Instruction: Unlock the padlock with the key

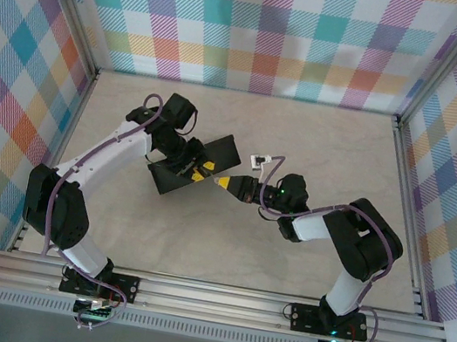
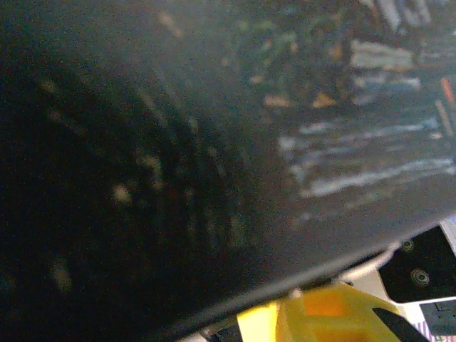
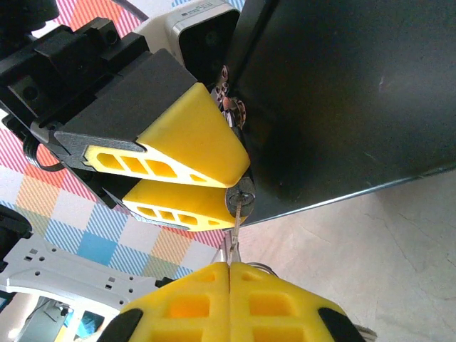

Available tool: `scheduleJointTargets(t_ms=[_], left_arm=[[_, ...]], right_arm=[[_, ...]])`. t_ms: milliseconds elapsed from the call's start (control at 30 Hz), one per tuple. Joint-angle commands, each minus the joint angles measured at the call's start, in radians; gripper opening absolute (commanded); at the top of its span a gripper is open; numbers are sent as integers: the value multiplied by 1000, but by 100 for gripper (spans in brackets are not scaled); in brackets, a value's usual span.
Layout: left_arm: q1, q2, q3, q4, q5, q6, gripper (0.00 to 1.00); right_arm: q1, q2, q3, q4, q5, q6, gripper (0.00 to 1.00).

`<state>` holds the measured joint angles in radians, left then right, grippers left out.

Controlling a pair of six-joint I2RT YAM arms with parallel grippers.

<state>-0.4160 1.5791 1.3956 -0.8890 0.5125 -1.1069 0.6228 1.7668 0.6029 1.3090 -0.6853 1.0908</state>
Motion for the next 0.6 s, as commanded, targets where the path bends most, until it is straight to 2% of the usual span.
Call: scheduleJointTargets(t_ms=[0, 567], left_arm=[[11, -30, 30, 18, 45, 18, 0], [12, -38, 15, 46, 62, -4, 0]], right_arm=[[8, 18, 44, 68, -8, 13, 0], [11, 59, 66, 98, -3, 47, 0]])
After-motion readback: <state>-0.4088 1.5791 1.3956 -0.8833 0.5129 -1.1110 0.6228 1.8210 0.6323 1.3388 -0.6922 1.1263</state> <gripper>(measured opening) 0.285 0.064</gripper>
